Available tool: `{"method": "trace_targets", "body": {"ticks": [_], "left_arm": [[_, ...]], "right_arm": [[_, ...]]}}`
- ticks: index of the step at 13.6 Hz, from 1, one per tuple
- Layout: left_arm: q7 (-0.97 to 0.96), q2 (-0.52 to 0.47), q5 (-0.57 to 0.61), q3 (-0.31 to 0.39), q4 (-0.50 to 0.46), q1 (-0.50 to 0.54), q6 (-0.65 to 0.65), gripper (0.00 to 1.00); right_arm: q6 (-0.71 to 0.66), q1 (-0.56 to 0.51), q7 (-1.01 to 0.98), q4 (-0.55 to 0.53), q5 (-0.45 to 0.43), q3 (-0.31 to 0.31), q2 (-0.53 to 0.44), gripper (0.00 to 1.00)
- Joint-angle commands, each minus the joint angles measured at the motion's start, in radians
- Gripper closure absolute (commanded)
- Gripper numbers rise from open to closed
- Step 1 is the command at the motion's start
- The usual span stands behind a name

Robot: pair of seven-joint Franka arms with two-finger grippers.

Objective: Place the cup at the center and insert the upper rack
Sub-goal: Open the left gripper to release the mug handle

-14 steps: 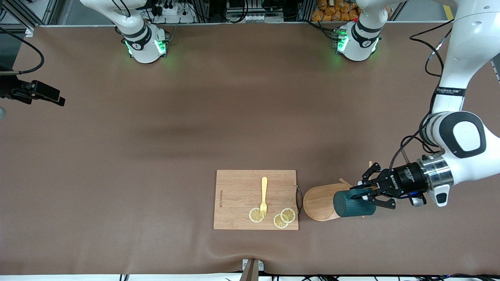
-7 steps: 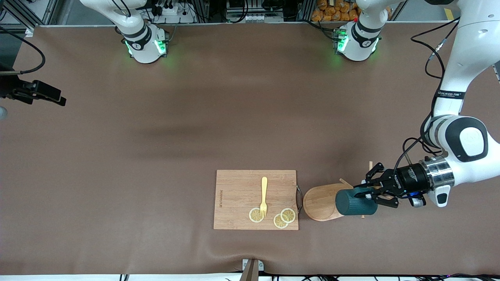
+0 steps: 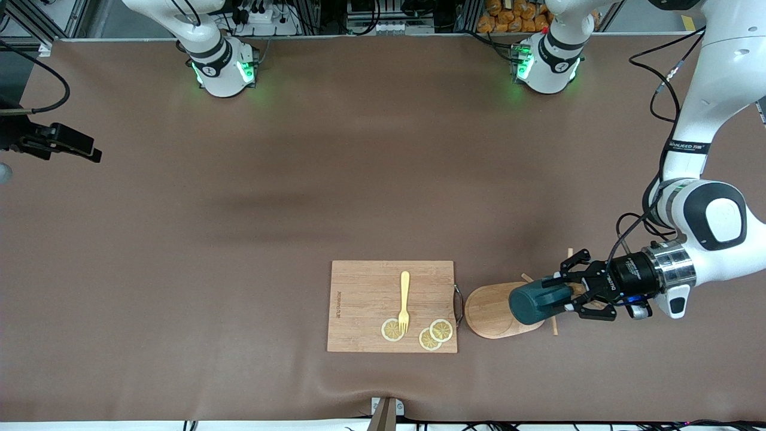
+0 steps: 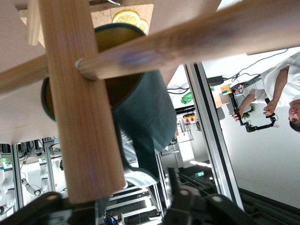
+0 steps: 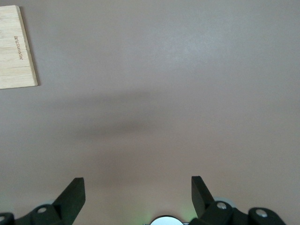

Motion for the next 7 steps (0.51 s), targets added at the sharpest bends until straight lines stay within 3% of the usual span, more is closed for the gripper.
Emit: {"method": "trace_targets", "body": {"ticks": [1,7], "left_arm": [[0.019,-0.002,-0.030,-0.014,0.005,0.016,-0.016,0.00],[-0.055,-0.085,-0.028,-0.014,0.019,0.036,-0.052,0.00]], "right_arm": [[-0.011,-0.006,0.016,0.009,0.009,0.008,-0.002,0.00],[-0.010,-0.006,0.016,0.009,0.010,0.008,-0.002,0.00]]}}
